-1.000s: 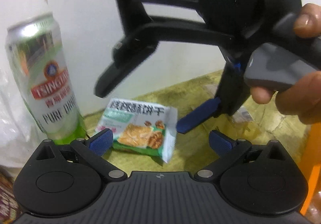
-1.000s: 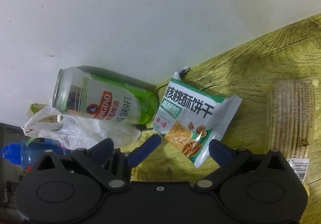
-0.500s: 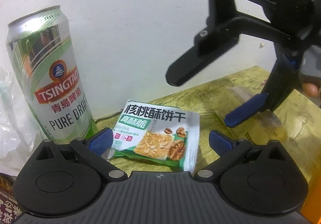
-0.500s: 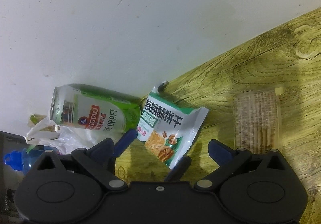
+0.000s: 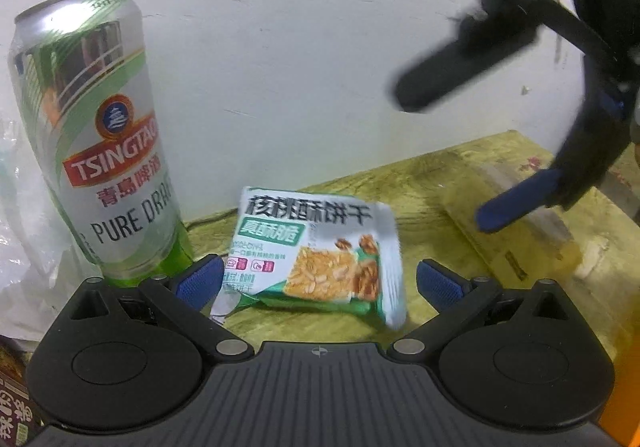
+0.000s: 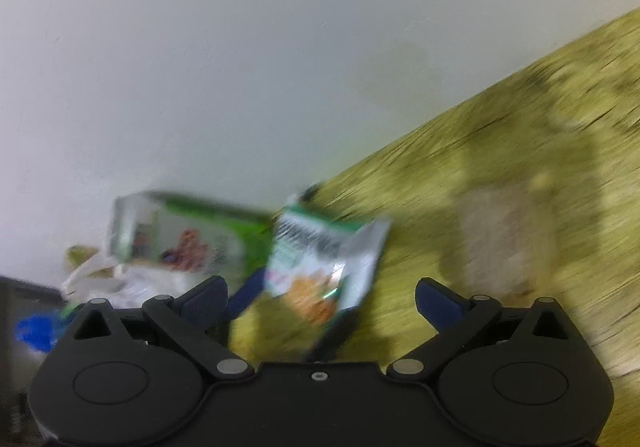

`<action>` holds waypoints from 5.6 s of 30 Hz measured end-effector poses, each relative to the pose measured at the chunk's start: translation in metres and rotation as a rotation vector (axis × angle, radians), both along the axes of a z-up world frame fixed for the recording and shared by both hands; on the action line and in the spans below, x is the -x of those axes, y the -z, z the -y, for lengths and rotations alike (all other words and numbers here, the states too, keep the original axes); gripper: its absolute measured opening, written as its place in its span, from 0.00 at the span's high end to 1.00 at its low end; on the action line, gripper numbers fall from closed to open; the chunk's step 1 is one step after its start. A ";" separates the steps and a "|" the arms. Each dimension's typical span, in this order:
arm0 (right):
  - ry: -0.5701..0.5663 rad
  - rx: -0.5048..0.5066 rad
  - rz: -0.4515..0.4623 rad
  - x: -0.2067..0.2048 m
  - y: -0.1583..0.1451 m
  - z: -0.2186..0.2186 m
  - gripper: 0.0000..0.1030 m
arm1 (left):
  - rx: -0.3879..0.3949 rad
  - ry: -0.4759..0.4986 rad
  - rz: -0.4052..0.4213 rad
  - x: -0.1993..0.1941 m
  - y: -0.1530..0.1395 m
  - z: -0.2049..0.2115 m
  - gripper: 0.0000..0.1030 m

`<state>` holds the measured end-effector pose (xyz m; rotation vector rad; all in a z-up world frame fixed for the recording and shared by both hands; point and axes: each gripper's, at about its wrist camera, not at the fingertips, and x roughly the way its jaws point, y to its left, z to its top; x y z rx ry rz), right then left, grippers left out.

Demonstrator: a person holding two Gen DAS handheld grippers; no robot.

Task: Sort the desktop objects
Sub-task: 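Lower the right gripper over the second walnut packet beside the beer can, then close the right gripper on the second walnut biscuit packet, then carry the packet with the right gripper and lower it into the orange tray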

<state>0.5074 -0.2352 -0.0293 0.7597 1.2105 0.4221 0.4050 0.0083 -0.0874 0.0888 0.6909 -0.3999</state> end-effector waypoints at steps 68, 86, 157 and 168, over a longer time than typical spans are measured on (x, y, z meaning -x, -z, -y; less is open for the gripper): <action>-0.198 0.087 -0.009 0.024 0.009 -0.062 0.01 | 0.022 0.073 -0.173 0.038 -0.015 0.019 0.00; -0.170 0.217 0.009 0.025 0.018 -0.078 0.15 | -0.016 0.029 -0.189 0.024 -0.016 0.015 0.10; -0.115 0.183 0.246 0.259 -0.070 0.044 0.45 | -0.027 0.140 -0.055 0.237 -0.106 0.125 0.24; -0.102 0.201 0.250 0.303 -0.046 0.088 0.45 | -0.014 0.218 -0.116 0.268 -0.081 0.164 0.24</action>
